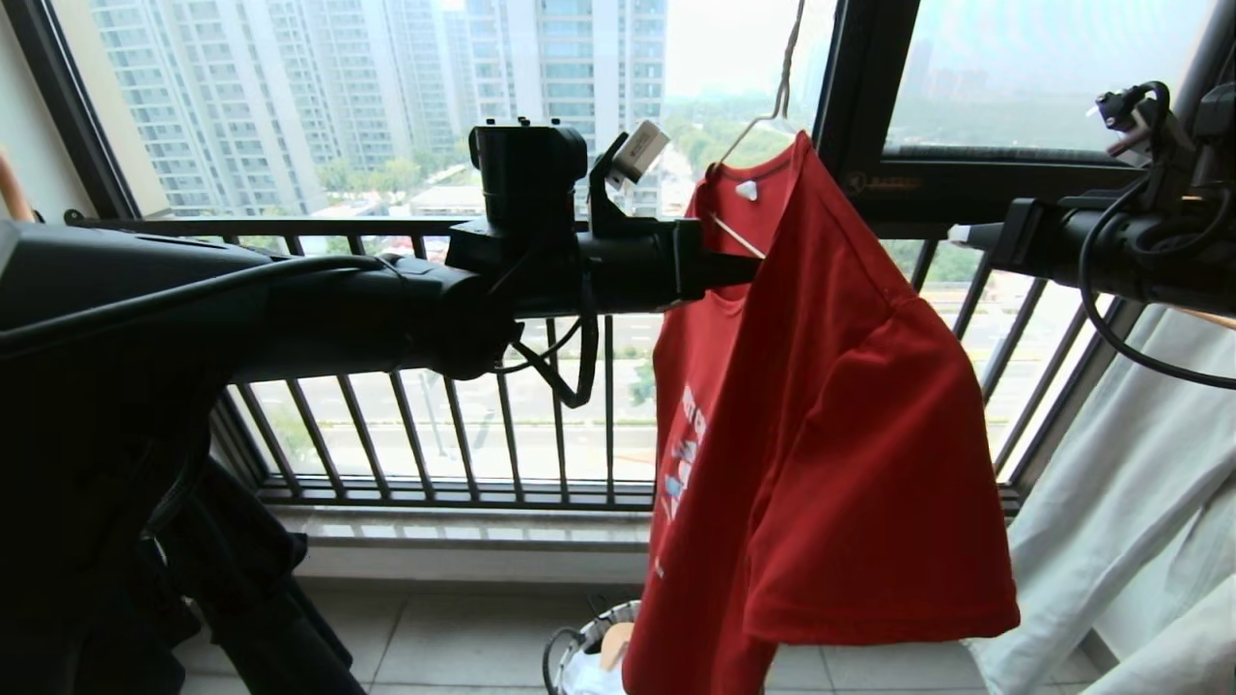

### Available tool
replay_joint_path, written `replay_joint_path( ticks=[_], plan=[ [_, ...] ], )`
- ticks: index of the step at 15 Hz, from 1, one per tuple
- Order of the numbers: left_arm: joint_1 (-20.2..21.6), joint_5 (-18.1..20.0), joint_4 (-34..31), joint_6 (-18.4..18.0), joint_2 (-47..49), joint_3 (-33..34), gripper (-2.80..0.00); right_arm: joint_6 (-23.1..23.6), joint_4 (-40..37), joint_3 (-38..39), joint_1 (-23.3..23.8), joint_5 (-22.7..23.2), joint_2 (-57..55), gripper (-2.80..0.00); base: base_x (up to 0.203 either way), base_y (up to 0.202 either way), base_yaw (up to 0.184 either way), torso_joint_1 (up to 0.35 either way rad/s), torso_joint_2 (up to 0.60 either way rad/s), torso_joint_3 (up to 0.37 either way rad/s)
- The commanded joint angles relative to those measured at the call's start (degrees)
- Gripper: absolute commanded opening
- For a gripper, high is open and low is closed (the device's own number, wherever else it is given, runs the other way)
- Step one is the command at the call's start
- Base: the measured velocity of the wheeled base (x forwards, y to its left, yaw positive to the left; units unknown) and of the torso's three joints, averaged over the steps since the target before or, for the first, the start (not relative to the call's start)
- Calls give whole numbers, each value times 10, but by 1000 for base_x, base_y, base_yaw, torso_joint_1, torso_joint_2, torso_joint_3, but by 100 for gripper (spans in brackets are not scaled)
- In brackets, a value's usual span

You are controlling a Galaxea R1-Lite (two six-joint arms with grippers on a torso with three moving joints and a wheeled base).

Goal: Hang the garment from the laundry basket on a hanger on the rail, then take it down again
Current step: Take the clothes off the clothes rack

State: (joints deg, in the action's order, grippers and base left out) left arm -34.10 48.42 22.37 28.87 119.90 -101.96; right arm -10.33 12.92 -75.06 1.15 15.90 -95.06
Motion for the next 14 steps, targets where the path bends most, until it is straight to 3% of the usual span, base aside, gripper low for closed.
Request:
replay_joint_path(
  ticks=[1,14],
  plan=[
    [-1,3,1,-4,-7,4,-280,0,1,0,0,1,1,-280,0,0,0,0,0,0],
    [-10,12,0,-9,-40,37,-280,0,0,0,0,1,-1,-280,0,0,0,0,0,0]
  ],
)
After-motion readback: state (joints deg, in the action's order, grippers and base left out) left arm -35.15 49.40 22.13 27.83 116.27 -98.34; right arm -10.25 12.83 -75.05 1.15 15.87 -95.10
